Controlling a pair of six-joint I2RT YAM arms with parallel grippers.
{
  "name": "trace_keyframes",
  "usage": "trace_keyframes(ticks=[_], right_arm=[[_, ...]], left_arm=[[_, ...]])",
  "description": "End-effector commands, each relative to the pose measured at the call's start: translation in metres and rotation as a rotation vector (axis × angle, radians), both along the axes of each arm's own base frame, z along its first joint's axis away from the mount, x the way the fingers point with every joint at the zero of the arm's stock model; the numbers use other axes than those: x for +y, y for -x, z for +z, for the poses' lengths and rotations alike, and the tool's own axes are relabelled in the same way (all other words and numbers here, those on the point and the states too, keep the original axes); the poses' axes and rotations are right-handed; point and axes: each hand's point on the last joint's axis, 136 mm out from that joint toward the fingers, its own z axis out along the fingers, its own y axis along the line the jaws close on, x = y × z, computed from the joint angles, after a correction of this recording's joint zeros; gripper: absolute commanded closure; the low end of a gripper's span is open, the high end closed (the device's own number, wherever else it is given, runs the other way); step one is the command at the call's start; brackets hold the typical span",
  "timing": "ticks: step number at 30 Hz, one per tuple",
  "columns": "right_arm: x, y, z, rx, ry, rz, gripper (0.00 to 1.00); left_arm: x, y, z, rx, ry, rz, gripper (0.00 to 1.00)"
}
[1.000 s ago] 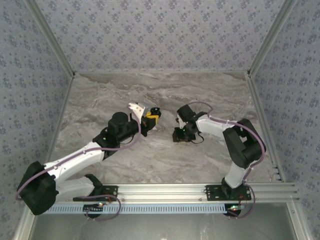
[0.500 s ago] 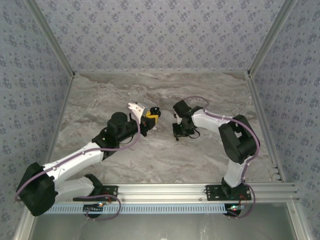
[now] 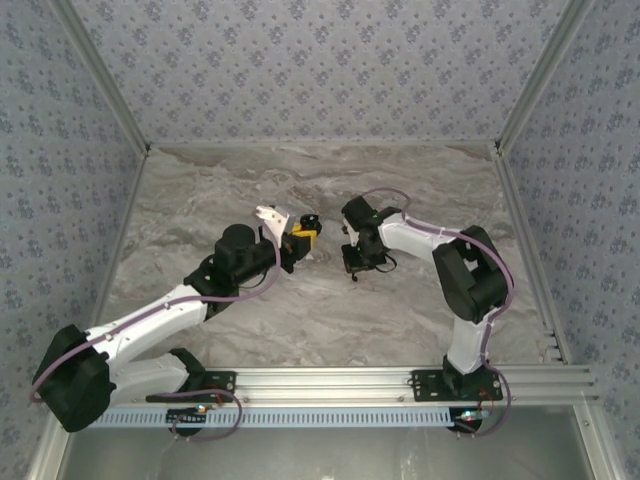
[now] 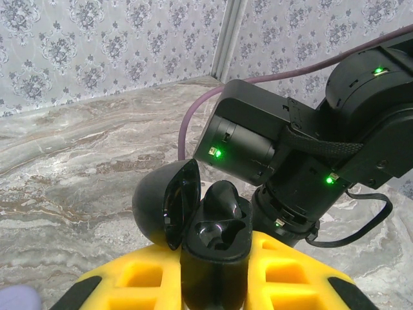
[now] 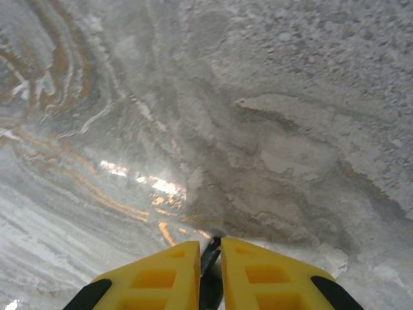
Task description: Insert the wireless bluetooth earbuds into the charging case
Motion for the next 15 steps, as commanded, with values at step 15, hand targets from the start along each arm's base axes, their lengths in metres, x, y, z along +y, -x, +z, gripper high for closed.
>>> trace_keyframes(ticks=[15], right_arm=[[0.022, 0.035, 0.006, 0.083, -0.03, 0.153, 0.83]], left_arm=[[0.0, 0.003, 0.016, -0.046, 0.021, -0.002, 0.82]])
